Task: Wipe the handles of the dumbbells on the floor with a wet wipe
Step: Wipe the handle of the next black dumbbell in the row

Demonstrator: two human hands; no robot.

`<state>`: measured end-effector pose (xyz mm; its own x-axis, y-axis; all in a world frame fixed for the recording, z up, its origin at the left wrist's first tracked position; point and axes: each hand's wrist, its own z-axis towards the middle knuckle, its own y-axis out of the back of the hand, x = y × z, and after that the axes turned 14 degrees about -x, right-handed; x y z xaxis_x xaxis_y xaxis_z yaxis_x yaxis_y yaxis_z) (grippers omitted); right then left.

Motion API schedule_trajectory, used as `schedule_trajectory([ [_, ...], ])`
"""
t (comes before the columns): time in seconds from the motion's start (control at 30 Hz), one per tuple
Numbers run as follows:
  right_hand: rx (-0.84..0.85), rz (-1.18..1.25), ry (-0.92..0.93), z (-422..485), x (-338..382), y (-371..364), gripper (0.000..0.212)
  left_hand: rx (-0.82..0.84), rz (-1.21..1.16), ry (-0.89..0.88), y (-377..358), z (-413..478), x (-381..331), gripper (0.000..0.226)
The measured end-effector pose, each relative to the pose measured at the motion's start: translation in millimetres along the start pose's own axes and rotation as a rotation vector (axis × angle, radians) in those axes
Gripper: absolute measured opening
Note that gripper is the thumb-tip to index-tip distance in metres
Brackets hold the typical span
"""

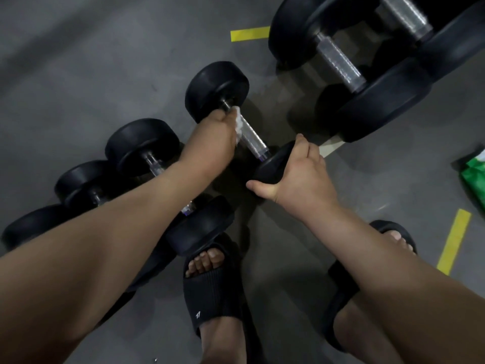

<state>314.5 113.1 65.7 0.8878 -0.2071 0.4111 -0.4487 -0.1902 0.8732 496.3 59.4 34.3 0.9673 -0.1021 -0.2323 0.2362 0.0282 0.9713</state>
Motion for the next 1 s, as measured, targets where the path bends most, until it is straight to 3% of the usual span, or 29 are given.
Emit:
schedule_trajectory([
  [0.13,0.0,0.005,-0.003,0,-1,0,0.138,-0.067,0.155,-0.154,-3,-3,-2,0.046],
  [0.27,-0.024,0.007,-0.003,-1,0,-2,0.138,-0.014,0.274,-0.084,3,11,-3,0.057],
  [0.43,-0.024,0.018,-0.006,-3,1,-3,0.137,-0.001,0.202,-0.2,3,7,4,0.048],
  [0.57,-0.029,0.008,0.004,-5,2,-4,0.137,-0.007,0.206,-0.114,4,18,4,0.041],
  [0.7,-0.021,0.003,-0.004,-5,3,-3,0.137,0.115,0.054,-0.265,3,12,-6,0.027],
  [0.9,-0.021,-0.009,0.0,-8,5,-2,0.138,0.045,0.218,-0.17,-2,24,-4,0.028],
  [1.0,-0.02,-0.006,-0.008,-7,5,-3,0.138,0.108,0.194,-0.156,-5,26,-11,0.024],
])
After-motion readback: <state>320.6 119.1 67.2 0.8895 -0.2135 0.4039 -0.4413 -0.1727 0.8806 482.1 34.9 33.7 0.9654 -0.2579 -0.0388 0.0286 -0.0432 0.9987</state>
